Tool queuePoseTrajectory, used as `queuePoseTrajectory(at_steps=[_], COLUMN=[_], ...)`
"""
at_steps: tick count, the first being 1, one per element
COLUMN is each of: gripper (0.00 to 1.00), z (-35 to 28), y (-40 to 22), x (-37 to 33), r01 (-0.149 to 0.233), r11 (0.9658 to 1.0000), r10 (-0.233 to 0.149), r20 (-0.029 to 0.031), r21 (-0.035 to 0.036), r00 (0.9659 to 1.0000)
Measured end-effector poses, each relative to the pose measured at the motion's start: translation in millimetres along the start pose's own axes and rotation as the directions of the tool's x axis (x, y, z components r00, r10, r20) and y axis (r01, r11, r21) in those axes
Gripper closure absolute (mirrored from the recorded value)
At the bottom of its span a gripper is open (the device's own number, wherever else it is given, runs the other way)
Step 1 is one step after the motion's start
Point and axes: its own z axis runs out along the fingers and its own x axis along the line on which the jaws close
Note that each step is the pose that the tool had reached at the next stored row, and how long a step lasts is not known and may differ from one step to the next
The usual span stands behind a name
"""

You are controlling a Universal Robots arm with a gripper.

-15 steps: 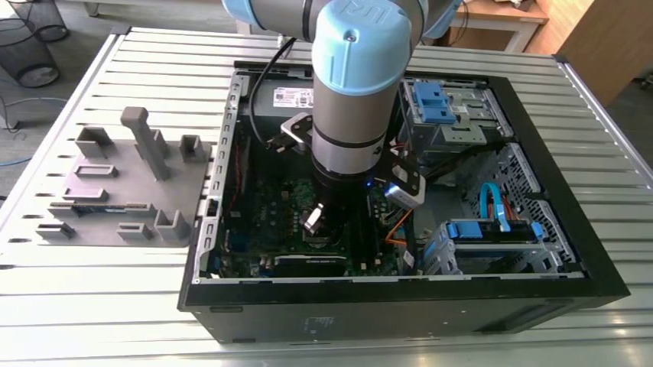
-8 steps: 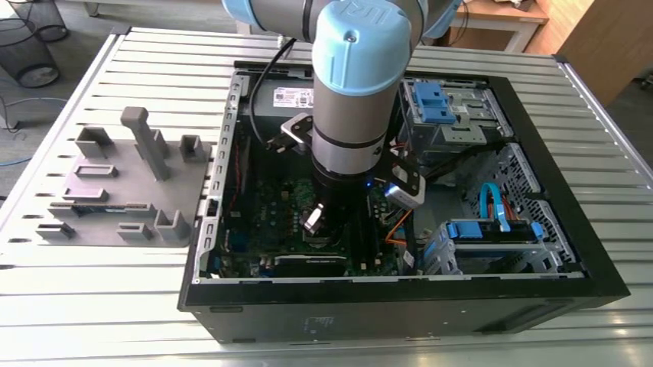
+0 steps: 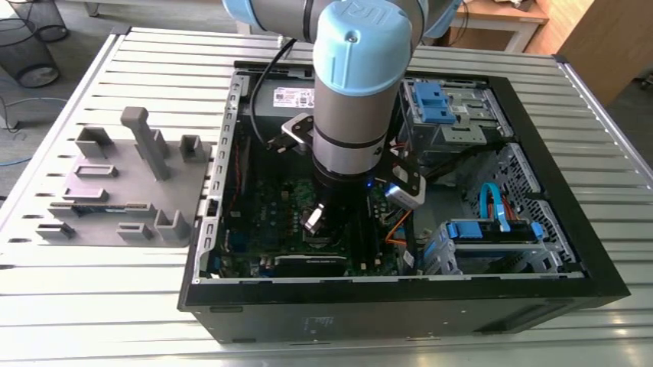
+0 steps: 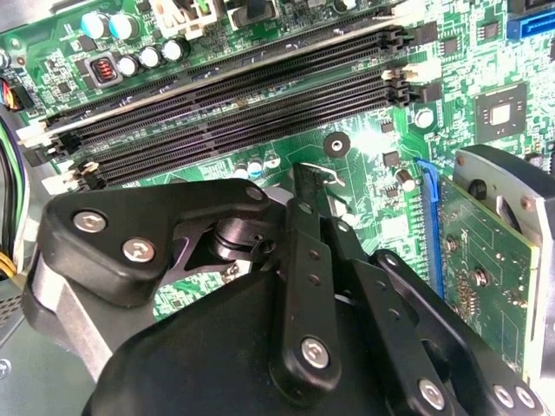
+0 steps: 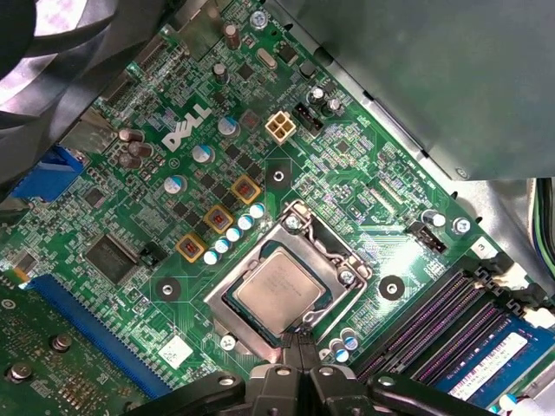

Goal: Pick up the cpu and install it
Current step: 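Install the first cpu locking lever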

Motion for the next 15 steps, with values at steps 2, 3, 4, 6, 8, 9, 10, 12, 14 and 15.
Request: queuePoseTrajectory(at_steps=[2, 3, 4, 6, 8, 9, 10, 12, 14, 15], gripper=[0.89, 0.89, 0.89, 0.89, 0.89, 0.89, 0.89, 0.89, 0.89, 0.89], z=[0.1, 0.2, 0.3, 0.4, 0.7, 0.7, 0.8, 0.7, 0.5, 0.6], y=[-0.7, -1.2, -1.7, -2.9, -4.5, -4.7, -4.6, -4.5, -4.8, -5.0], x=[-0.8, -1.4, -1.8, -3.1, -4.8, -5.0, -5.0, -4.9, -4.4, -4.0], r01=[0.0, 0.0, 0.0, 0.0, 0.0, 0.0, 0.0, 0.0, 0.0, 0.0], r11=[1.0, 1.0, 1.0, 1.0, 1.0, 1.0, 1.0, 1.0, 1.0, 1.0], r10=[0.0, 0.0, 0.0, 0.0, 0.0, 0.0, 0.0, 0.0, 0.0, 0.0], r20=[0.0001, 0.0002, 0.0002, 0.0007, 0.0019, 0.0026, 0.0031, 0.0033, 0.0044, 0.0056], r21=[0.0001, 0.0, 0.0, -0.0002, -0.001, -0.0017, -0.0023, -0.0028, -0.0042, -0.0054], r00=[1.0, 1.0, 1.0, 1.0, 1.0, 1.0, 1.0, 1.0, 1.0, 1.0])
